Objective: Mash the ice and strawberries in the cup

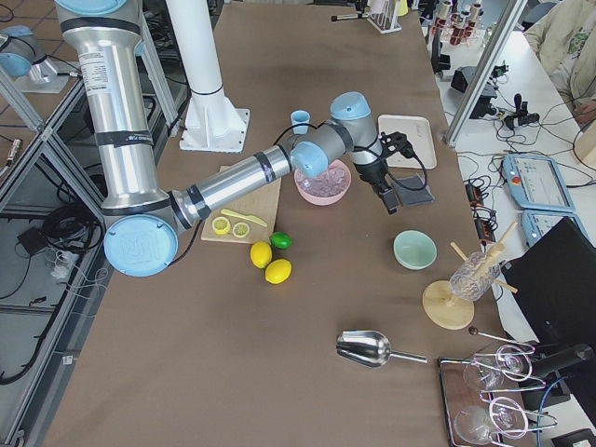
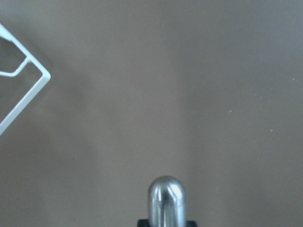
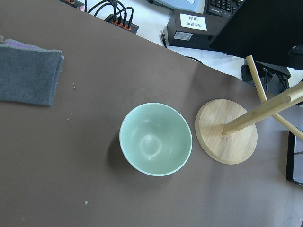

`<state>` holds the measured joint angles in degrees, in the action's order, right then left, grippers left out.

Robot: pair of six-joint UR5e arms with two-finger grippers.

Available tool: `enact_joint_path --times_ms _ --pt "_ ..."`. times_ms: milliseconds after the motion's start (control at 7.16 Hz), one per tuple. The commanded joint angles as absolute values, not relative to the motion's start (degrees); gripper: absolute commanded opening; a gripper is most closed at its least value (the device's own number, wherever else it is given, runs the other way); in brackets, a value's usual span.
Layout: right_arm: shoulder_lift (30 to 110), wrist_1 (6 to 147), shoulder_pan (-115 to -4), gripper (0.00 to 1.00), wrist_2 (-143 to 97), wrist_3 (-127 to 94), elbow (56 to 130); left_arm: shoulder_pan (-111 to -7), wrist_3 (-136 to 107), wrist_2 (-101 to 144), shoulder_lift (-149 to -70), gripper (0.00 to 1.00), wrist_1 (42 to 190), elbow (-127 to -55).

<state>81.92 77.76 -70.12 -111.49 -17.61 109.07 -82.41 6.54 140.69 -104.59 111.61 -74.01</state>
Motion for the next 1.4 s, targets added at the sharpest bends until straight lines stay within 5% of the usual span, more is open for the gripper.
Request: enact_joint_path --times_ms 0,838,1257 --pt "82.09 77.96 -70.14 1.0 -111.27 -17.75 108.11 -82.71 6.5 147.2 -106.95 0.0 112.49 -79.61" --pt "81.73 82.44 -70.22 1.0 -109.25 -18.54 105.73 -81.75 -3.93 157.67 -115.66 0.0 127.66 -82.79" --pt "83.4 82.53 -71.36 1.0 -109.07 -18.55 105.38 -72.72 -10.96 158.03 -118.54 0.0 135.77 -85.08"
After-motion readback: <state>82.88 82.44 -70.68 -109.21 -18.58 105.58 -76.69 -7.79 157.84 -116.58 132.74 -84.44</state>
